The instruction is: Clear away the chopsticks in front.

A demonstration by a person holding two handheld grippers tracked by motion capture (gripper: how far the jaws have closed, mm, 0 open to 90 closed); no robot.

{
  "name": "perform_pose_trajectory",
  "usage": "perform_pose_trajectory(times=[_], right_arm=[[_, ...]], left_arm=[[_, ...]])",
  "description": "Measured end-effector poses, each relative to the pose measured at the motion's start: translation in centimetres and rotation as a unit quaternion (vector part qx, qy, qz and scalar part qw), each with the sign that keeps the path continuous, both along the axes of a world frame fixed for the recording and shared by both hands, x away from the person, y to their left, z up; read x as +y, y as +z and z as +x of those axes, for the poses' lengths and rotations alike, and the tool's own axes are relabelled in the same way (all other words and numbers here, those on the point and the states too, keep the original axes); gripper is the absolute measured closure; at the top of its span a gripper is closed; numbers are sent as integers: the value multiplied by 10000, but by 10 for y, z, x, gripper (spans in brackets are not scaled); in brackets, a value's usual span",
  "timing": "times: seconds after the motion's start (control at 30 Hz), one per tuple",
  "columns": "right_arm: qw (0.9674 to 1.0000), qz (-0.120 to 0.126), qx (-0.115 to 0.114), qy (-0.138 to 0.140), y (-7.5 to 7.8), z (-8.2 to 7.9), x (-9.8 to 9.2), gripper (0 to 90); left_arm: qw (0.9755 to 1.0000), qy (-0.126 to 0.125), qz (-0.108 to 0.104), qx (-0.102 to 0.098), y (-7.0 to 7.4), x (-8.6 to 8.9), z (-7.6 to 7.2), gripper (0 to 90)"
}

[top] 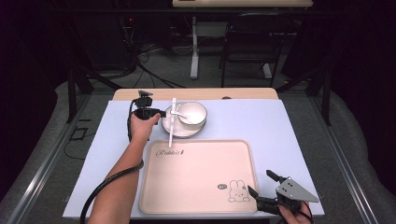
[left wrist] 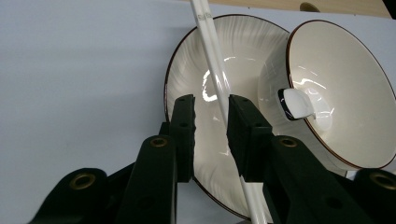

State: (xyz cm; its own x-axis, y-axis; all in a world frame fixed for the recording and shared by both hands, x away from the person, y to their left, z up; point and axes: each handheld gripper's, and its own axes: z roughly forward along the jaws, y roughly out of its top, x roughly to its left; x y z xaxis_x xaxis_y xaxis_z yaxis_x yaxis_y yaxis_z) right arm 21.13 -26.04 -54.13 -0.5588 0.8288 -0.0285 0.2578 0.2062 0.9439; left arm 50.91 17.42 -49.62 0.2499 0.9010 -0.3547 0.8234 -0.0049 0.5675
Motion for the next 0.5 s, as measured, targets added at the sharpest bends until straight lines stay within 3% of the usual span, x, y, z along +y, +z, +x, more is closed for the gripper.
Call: perform_pose_trajectory(times=[0.5], right_arm=[[10000,-5,-7,-9,0,0,-1,143]], left_arm=[[9999,-39,-96,133,-16,-12,6,745]])
